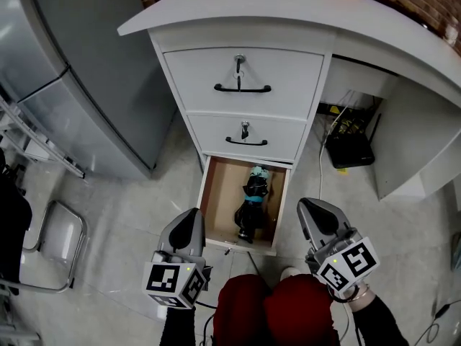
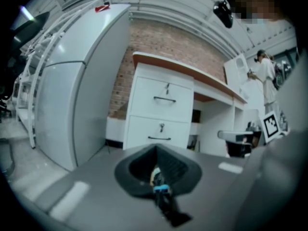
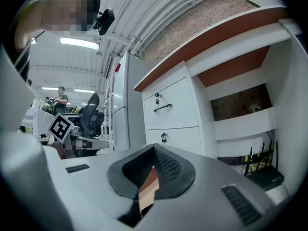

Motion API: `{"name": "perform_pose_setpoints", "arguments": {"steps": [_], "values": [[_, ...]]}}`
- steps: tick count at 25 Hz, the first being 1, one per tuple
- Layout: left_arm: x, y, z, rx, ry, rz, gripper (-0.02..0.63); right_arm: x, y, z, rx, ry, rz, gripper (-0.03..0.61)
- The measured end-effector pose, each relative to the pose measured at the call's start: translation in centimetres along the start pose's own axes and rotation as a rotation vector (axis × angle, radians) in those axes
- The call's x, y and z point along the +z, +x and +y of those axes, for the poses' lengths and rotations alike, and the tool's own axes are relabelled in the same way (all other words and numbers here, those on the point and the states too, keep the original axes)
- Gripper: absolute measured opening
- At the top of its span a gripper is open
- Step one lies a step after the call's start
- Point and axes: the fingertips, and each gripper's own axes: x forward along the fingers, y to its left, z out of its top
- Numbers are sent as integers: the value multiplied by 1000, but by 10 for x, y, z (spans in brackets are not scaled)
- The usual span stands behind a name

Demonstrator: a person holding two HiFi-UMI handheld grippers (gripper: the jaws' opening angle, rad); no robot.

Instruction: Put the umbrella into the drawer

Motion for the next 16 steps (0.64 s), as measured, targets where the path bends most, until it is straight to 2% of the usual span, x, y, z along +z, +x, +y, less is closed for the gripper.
{"name": "perform_pose_setpoints", "arguments": {"steps": [8, 16], "values": [[-1, -23, -6, -11, 15, -10, 3, 13, -19, 6, 15, 2, -19, 2], [-8, -23, -13, -38, 31, 2, 5, 25, -28, 5, 23, 14, -59, 2]]}}
